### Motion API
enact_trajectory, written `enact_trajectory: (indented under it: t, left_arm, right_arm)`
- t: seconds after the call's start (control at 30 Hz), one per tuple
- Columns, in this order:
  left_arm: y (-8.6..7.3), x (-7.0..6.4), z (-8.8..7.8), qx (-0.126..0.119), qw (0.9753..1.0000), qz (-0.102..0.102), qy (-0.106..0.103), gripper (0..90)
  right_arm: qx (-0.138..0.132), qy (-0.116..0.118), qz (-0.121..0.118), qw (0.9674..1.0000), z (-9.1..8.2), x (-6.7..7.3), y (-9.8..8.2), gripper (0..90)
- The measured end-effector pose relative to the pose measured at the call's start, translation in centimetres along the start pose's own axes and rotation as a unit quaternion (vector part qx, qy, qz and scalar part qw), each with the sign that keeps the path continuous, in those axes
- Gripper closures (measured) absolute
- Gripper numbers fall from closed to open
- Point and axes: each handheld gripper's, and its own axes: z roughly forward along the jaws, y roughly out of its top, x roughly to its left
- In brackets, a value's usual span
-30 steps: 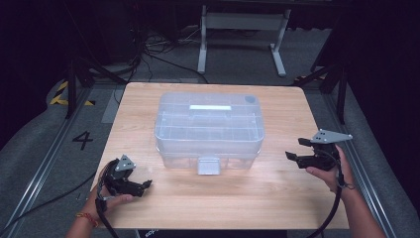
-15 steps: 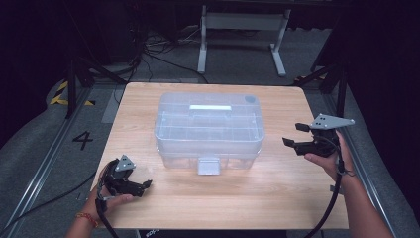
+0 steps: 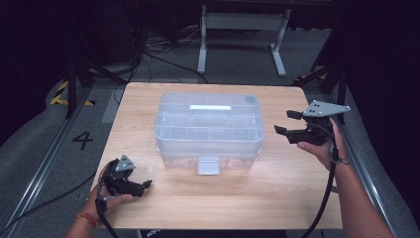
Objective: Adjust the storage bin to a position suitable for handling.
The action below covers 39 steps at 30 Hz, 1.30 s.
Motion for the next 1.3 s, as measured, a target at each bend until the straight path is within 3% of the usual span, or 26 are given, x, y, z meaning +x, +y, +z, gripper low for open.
enact_trajectory:
  t: [0.43,0.73,0.93,1.3]
  left_arm:
    - [0.0,0.0,0.0,0.0,1.0,0.0,-0.001,0.2]
    - [0.0,0.0,0.0,0.0,1.0,0.001,-0.001,0.2]
    - [0.0,0.1,0.0,0.0,1.0,0.005,-0.002,0.2]
    - [0.0,0.1,0.0,0.001,1.0,0.002,-0.004,0.2]
  right_arm:
    - [-0.006,0.029,-0.02,0.9994,2.8,1.5,2.7,31.9]
    - [-0.001,0.039,-0.021,0.999,4.5,2.0,3.7,32.7]
    - [-0.009,0.057,-0.022,0.9981,5.8,2.3,4.6,35.4]
    - [0.005,0.077,-0.045,0.996,7.8,3.8,6.1,39.9]
